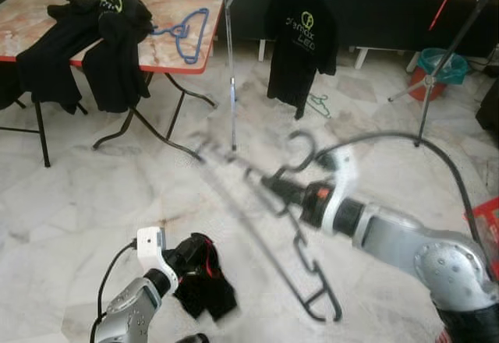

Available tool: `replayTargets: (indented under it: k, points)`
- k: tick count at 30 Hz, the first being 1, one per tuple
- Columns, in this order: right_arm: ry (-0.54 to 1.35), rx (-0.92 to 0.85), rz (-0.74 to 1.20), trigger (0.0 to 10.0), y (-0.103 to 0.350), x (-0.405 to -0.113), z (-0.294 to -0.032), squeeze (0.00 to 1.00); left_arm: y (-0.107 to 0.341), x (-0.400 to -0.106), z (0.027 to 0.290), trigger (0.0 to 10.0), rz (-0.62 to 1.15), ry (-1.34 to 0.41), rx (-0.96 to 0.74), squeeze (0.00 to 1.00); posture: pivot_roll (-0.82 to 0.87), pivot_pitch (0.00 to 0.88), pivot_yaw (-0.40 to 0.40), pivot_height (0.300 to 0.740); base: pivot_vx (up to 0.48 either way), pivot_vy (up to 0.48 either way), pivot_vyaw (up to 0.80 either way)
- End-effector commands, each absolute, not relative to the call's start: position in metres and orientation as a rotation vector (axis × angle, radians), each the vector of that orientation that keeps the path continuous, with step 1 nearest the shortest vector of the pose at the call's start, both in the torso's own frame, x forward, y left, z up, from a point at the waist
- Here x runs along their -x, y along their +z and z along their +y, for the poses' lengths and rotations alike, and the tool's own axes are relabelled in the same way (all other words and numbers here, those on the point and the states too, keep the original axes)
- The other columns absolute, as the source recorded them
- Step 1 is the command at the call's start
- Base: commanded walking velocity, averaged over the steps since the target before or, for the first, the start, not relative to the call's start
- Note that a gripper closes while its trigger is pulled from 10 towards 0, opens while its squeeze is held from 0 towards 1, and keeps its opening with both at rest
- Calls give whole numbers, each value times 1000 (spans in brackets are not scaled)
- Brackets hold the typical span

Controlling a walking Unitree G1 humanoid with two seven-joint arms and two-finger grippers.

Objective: Hang hanger

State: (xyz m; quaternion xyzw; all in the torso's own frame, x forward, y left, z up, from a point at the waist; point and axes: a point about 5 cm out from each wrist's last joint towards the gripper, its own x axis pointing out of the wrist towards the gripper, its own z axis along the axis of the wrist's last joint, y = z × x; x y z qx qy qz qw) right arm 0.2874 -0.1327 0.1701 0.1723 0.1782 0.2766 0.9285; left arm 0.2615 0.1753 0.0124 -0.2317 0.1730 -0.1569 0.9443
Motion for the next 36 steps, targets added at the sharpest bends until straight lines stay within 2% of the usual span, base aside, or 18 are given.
replayTargets:
  k: [1, 4, 9, 14, 17, 19, 21, 25, 28, 31, 36]
  points:
    - [323, -304, 373, 10000, 141, -304, -160, 0, 12, -261, 177, 10000, 357, -316, 449, 0, 75, 103, -32, 740, 0, 0, 0]
    - [237, -286, 395, 10000, 117, -307, -171, 0, 10, -261, 179, 10000, 365, -293, 438, 0, 74, 102, -32, 740, 0, 0, 0]
    - [136, -63, 465, 10000, 62, -302, -184, 0, 3, -261, 187, 10000, 393, -214, 380, 0, 71, 103, -31, 740, 0, 0, 0]
    - [8, -78, 582, 10000, 7, -288, -193, 0, -10, -253, 197, 10000, 458, -143, 317, 0, 66, 105, -24, 740, 0, 0, 0]
    - [-55, -78, 642, 10000, -17, -272, -196, 0, -26, -240, 210, 10000, 540, -43, 248, 0, 67, 107, -22, 740, 0, 0, 0]
    - [-59, -69, 653, 10000, -20, -270, -197, 0, -28, -238, 212, 10000, 554, -24, 238, 0, 67, 107, -22, 740, 0, 0, 0]
    - [-124, -87, 715, 10000, -34, -256, -202, 0, -42, -222, 226, 10000, 633, 76, 157, 0, 71, 108, -21, 740, 0, 0, 0]
    - [-96, -16, 783, 10000, -47, -240, -202, 0, -54, -204, 234, 10000, 700, 149, 162, 0, 65, 111, -19, 740, 0, 0, 0]
    - [-88, -11, 794, 10000, -51, -235, -202, 0, -59, -197, 236, 10000, 723, 170, 158, 0, 63, 111, -20, 740, 0, 0, 0]
    - [-110, 21, 838, 10000, -61, -218, -207, 0, -71, -177, 241, 10000, 813, 220, 88, 0, 60, 107, -19, 740, 0, 0, 0]
    - [-125, 2, 863, 10000, -67, -208, -208, 0, -77, -168, 239, 10000, 844, 237, 91, 0, 61, 99, -20, 740, 0, 0, 0]
